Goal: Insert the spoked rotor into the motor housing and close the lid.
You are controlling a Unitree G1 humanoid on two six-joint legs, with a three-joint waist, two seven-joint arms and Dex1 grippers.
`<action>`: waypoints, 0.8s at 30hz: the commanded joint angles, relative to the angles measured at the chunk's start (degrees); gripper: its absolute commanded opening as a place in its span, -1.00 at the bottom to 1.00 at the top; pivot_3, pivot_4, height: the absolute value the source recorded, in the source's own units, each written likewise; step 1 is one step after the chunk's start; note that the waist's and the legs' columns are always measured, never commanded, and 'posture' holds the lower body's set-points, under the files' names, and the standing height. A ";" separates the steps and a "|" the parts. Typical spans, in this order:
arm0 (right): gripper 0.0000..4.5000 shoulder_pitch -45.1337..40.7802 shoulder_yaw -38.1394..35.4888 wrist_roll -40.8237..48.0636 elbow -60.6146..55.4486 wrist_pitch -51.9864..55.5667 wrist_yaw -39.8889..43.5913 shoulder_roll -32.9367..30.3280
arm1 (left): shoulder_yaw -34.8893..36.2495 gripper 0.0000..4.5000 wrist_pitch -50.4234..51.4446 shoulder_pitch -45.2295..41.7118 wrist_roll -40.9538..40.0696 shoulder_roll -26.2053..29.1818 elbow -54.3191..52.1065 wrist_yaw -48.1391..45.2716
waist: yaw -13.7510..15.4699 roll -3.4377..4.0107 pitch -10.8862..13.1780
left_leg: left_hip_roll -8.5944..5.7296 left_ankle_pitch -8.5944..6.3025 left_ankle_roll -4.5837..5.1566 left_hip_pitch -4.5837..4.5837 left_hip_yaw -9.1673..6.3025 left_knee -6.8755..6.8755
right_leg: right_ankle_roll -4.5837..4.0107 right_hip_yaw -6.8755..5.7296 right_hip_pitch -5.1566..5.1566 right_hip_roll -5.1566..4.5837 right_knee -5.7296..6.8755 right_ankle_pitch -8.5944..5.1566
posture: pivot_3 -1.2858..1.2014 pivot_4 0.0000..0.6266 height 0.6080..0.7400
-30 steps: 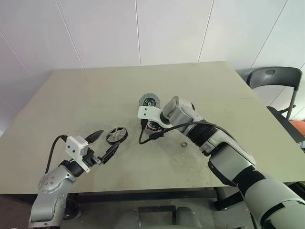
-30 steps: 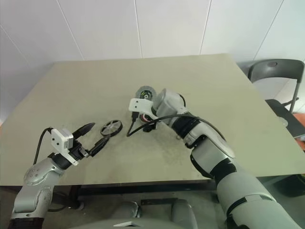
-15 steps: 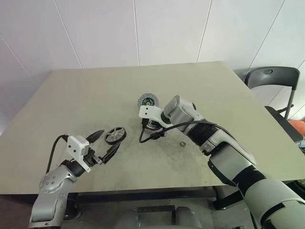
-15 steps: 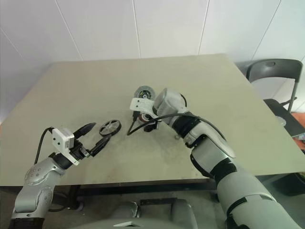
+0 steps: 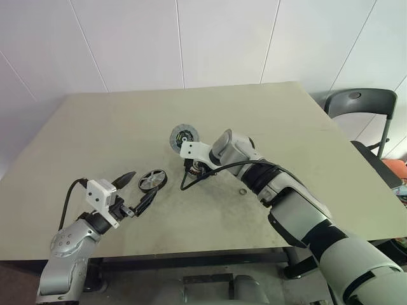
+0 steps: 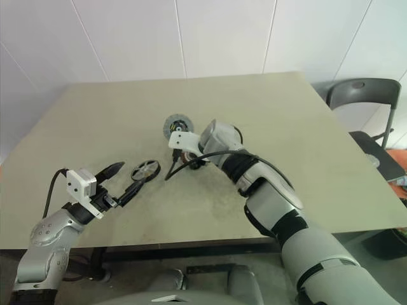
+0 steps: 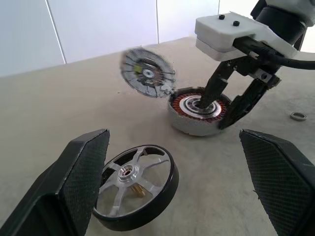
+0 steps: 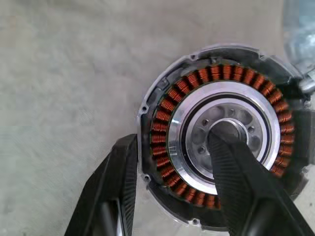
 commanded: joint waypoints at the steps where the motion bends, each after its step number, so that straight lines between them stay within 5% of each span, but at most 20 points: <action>1: -0.18 -1.91 -1.85 1.28 -2.44 -1.11 2.77 -0.05 | 1.41 1.00 -1.12 -0.26 -0.88 0.40 -1.15 -0.26 | -0.04 0.01 0.01 | 0.00 0.00 0.00 -0.01 0.00 0.02 | -0.01 0.00 -0.01 0.01 0.02 0.01 | 0.03 -1.00 1.00; 10: -0.21 1.04 1.00 0.53 -20.24 -1.36 15.01 -9.56 | 1.62 1.00 -2.72 -0.32 -0.62 0.14 1.20 -1.39 | -0.89 0.02 0.02 | 0.01 0.00 -0.04 -0.17 -0.01 -0.04 | 0.01 0.00 -0.17 0.00 0.00 0.01 | 0.03 -1.00 1.00; 16: -0.21 3.91 1.80 5.13 -33.90 12.41 23.43 -13.32 | 1.20 1.00 -4.54 0.01 -0.01 -0.54 3.09 -1.95 | -0.90 0.01 0.02 | 0.03 0.00 -0.04 -0.17 0.00 -0.01 | 0.01 0.00 -0.16 -0.01 0.00 0.00 | 0.03 -1.00 1.00; 24: -0.21 4.46 3.64 12.12 -41.03 32.39 21.13 -12.48 | 1.35 1.00 -6.46 -0.75 0.27 -0.17 6.21 -3.15 | -0.67 0.01 0.01 | 0.04 -0.01 -0.04 -0.19 0.00 0.04 | 0.01 0.00 -0.15 -0.01 -0.01 0.00 | 0.03 -1.00 1.00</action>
